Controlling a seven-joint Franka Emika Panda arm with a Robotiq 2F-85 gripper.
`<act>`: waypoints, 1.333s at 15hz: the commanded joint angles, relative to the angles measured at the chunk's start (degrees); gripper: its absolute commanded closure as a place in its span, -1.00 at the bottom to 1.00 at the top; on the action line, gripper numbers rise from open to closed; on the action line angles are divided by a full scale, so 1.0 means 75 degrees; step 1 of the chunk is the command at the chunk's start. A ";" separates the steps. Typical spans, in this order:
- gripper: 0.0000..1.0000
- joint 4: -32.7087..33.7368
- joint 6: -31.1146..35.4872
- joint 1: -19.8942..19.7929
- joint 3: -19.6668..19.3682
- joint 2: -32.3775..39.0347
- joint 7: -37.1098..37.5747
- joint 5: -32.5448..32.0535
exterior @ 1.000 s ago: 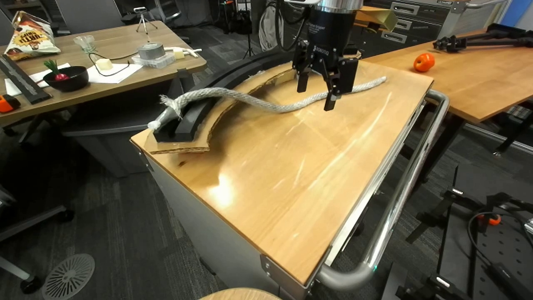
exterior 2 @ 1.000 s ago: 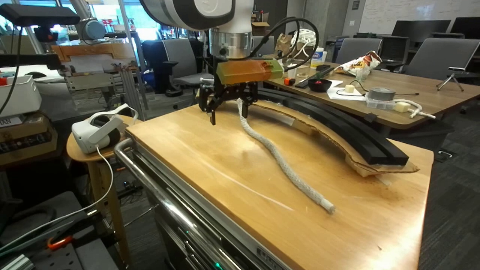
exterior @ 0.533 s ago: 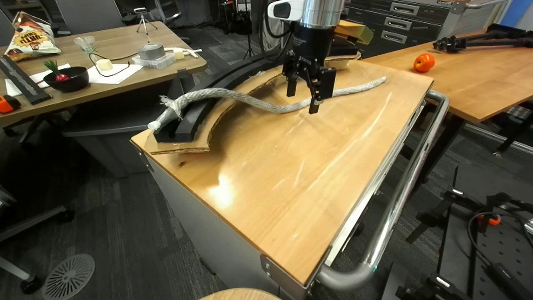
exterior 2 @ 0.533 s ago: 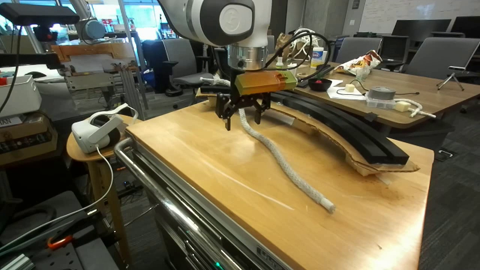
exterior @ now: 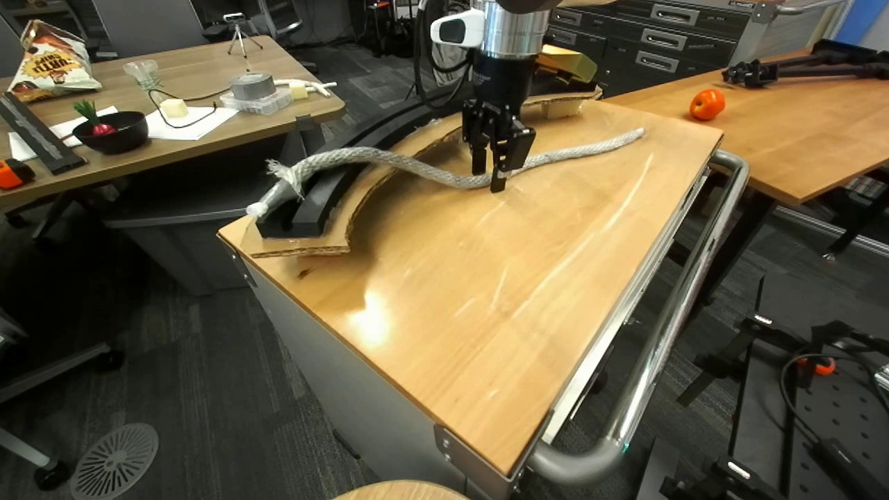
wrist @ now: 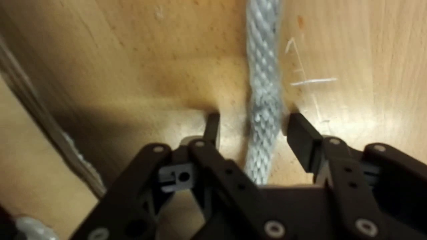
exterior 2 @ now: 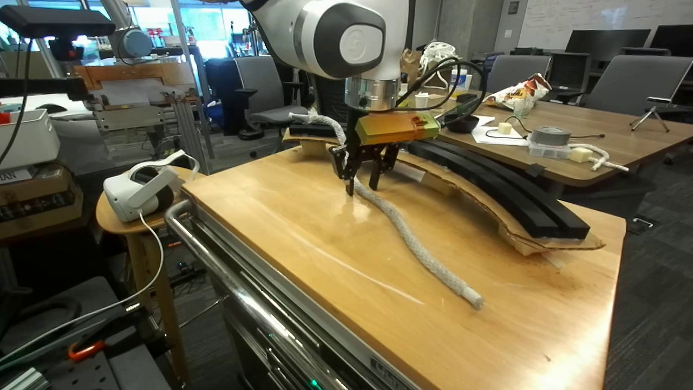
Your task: Place the rope on the platform
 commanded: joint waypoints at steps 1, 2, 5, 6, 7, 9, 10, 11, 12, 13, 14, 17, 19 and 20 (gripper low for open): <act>0.57 0.0364 -0.0149 -0.0101 0.0132 0.0230 0.0150 -0.0201; 0.70 0.0384 -0.0138 -0.0093 0.0127 0.0232 0.0160 -0.0243; 1.00 0.0498 -0.0198 -0.0064 0.0128 0.0295 0.0193 -0.0403; 1.00 0.0526 -0.0218 -0.0050 0.0130 0.0309 0.0212 -0.0463; 0.94 0.0539 -0.0267 -0.0025 0.0131 0.0294 0.0249 -0.0552; 0.94 0.0508 -0.0286 0.0042 0.0125 0.0222 0.0389 -0.0793; 0.94 0.0455 -0.0255 0.0108 0.0107 0.0145 0.0520 -0.0979; 0.94 0.0408 -0.0229 0.0172 0.0090 0.0079 0.0665 -0.1170; 0.94 0.0328 -0.0195 0.0265 0.0064 -0.0033 0.0867 -0.1432; 0.94 0.0255 -0.0161 0.0352 0.0047 -0.0135 0.1046 -0.1702; 0.94 0.0188 -0.0137 0.0437 0.0031 -0.0238 0.1264 -0.1976; 0.94 0.0033 -0.0066 0.0640 0.0013 -0.0555 0.1927 -0.2765; 0.94 -0.0040 -0.0045 0.0672 0.0020 -0.0749 0.2262 -0.3108; 0.94 -0.0067 -0.0070 0.0671 0.0009 -0.0839 0.2422 -0.3239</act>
